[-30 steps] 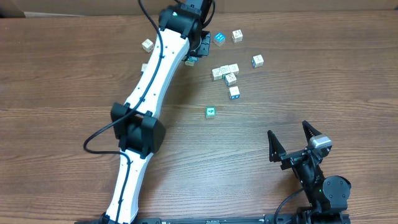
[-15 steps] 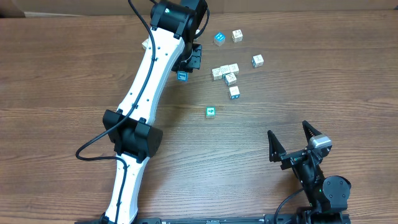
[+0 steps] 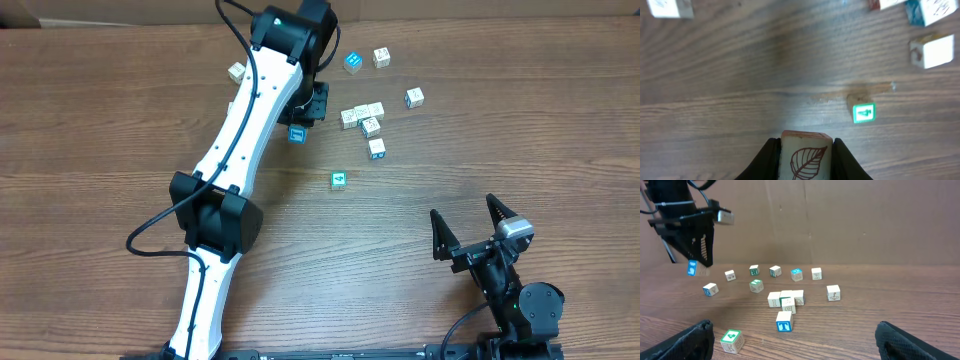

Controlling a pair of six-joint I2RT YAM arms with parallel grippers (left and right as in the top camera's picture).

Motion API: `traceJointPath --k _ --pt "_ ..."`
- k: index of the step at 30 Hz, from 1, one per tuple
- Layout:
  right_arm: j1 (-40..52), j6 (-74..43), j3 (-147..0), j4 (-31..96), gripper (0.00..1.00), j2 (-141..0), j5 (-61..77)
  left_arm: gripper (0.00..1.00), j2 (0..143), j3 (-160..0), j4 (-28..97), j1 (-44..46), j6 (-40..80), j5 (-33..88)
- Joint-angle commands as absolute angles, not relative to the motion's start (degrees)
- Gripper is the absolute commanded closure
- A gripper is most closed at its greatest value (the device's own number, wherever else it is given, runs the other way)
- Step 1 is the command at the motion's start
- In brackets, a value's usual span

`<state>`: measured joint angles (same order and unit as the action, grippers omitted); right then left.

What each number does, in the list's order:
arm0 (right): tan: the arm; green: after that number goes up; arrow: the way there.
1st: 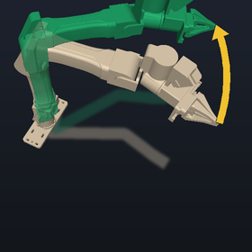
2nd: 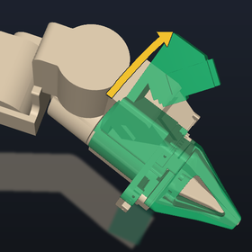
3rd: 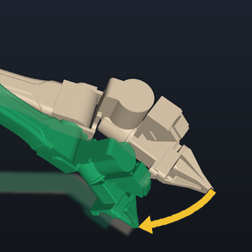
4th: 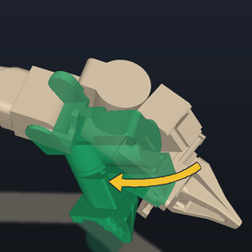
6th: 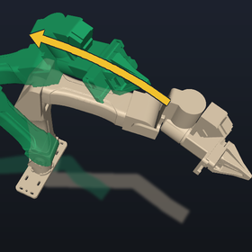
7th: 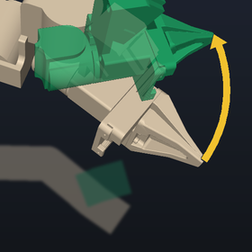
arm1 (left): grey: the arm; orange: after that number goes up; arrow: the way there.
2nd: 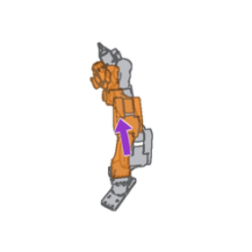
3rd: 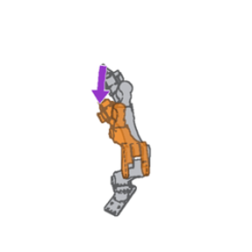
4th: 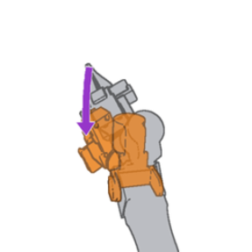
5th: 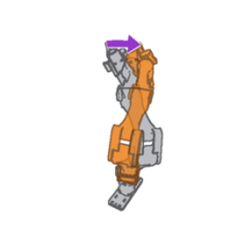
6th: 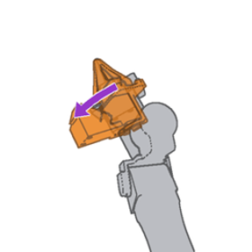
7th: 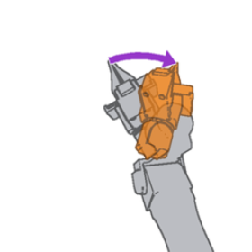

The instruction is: Form a circle

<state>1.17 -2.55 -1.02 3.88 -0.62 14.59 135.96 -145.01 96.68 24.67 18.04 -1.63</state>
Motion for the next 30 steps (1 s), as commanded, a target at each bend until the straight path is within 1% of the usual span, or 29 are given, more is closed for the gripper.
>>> traceJointPath --k 1,6,30 --pt "0.99 -2.28 -0.45 3.53 0.00 -0.16 14.17 0.88 134.85 -141.60 96.84 24.88 16.34 -0.08" --pt "0.99 -2.28 -0.45 3.55 0.00 -0.16 14.17 0.91 134.76 -137.10 96.84 24.88 16.23 -0.21" --pt "0.99 -2.28 -0.45 3.53 0.00 -0.16 14.17 0.89 133.69 -126.74 96.86 25.19 16.25 -0.60"
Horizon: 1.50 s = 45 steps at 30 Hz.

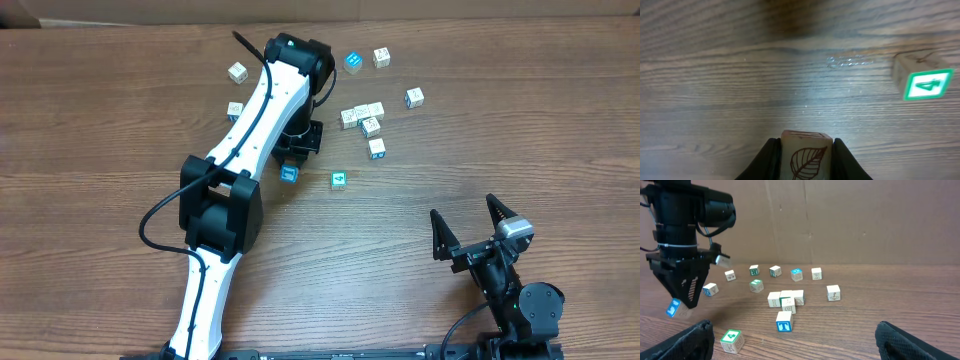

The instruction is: Form a circle

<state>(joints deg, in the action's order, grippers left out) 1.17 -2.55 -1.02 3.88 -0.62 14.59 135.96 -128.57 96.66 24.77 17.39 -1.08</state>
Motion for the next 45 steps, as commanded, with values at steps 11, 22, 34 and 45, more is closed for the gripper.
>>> traceJointPath --k 11,22,34,45 --pt "0.99 -2.31 -0.45 3.55 0.00 -0.16 14.17 0.90 133.58 -122.50 96.84 25.32 16.78 -0.60" --pt "0.99 -2.31 -0.45 3.53 0.00 -0.16 14.17 0.90 133.58 -122.50 96.82 25.93 16.97 -0.58" --pt "0.99 -2.28 -0.45 3.55 0.00 -0.16 14.17 0.91 133.60 -122.48 95.42 25.96 18.28 -0.56" --pt "0.99 -2.31 -0.45 3.55 0.00 -0.16 14.17 0.90 133.60 -122.04 94.00 25.98 18.94 -0.56"
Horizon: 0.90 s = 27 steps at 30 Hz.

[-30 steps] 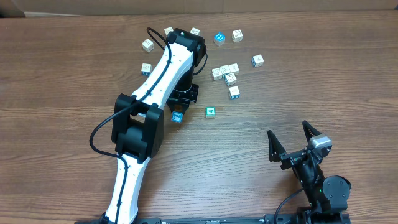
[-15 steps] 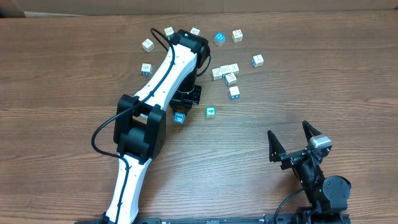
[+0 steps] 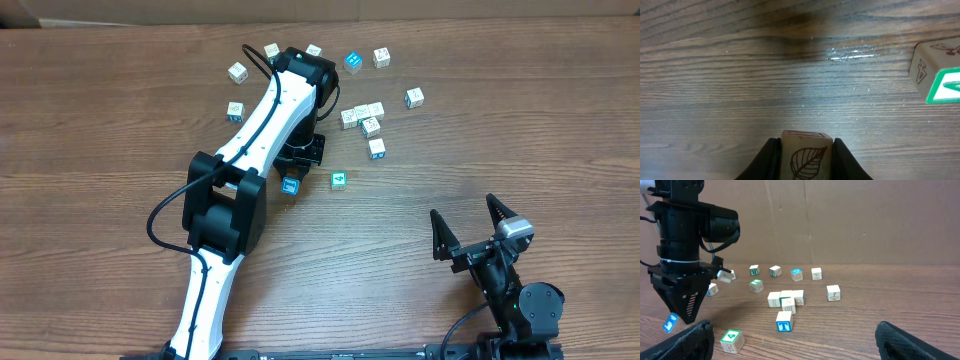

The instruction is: Form a circle

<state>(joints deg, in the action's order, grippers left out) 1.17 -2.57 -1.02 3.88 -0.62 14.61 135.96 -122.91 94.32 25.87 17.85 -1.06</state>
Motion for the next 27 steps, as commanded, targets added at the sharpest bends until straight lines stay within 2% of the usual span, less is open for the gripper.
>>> traceJointPath --k 1,17,27 --pt "0.99 -2.31 -0.45 3.53 0.00 -0.16 14.17 0.90 133.60 -122.02 93.97 25.98 18.98 -0.51" --pt "0.99 -2.28 -0.45 3.55 0.00 -0.16 14.17 0.90 133.60 -121.97 92.03 25.96 19.99 2.59" --pt "0.99 -2.28 -0.45 3.55 0.00 -0.16 14.17 0.94 133.60 -121.97 90.39 25.96 20.84 2.55"
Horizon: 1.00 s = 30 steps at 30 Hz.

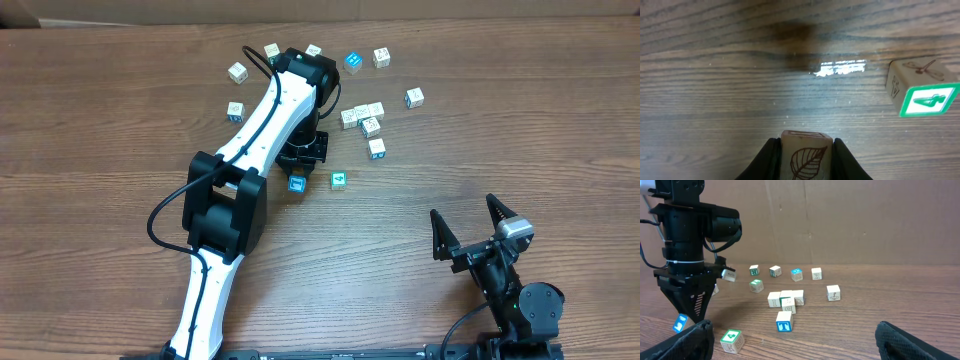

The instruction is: Form a circle

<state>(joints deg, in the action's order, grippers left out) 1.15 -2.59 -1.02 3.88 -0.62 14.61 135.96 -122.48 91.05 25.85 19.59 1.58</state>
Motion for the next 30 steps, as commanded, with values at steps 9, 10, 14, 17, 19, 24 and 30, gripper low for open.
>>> traceJointPath --k 9,10,14,17,19,24,30 --pt "0.99 -2.28 -0.45 3.55 0.00 -0.16 14.17 0.96 133.60 -121.97 88.36 25.91 23.09 2.55" --pt "0.99 -2.31 -0.45 3.55 0.00 -0.16 14.17 0.96 133.60 -121.97 88.18 25.91 23.49 2.57" --pt "0.99 -2.28 -0.45 3.55 0.00 -0.16 14.17 0.96 133.60 -121.97 87.50 25.91 24.73 2.20" --pt "0.99 -2.28 -0.45 3.55 0.00 -0.16 14.17 0.96 133.62 -121.97 86.83 25.91 26.28 0.56" --pt "0.99 -2.28 -0.45 3.53 0.00 -0.16 14.17 0.96 133.62 -121.97 86.48 25.91 27.44 0.47" --pt "0.99 -2.28 -0.45 3.53 0.00 -0.16 14.17 0.96 133.62 -121.97 86.02 25.91 27.51 0.78" --pt "0.99 -2.28 -0.45 3.55 0.00 -0.16 14.17 0.96 133.69 -121.97 85.65 25.91 27.49 1.52"
